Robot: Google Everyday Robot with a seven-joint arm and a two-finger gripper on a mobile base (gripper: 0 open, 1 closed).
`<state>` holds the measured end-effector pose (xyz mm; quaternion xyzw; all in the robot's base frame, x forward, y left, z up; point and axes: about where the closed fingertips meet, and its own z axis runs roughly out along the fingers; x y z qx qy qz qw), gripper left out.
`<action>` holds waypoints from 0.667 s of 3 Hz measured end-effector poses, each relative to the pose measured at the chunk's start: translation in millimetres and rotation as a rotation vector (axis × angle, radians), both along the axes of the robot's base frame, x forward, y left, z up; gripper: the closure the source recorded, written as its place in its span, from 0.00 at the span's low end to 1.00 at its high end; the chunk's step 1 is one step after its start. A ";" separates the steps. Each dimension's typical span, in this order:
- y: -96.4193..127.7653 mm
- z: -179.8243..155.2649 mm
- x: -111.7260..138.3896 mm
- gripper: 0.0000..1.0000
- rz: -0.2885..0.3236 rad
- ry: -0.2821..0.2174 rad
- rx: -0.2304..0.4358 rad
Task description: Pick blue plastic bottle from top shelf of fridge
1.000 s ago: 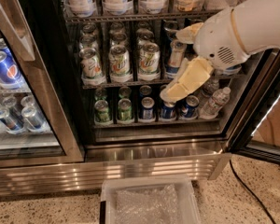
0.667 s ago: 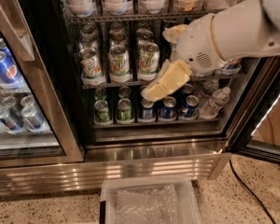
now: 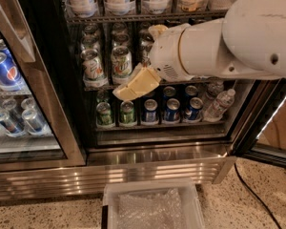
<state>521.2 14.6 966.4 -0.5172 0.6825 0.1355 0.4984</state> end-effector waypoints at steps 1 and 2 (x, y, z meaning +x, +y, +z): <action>-4.2 11.7 14.2 0.00 -0.056 -0.056 0.023; -6.0 6.8 11.7 0.00 -0.062 -0.045 0.028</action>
Offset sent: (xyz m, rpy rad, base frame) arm 0.0114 -0.0125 -0.0046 0.0380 -0.0226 -0.0753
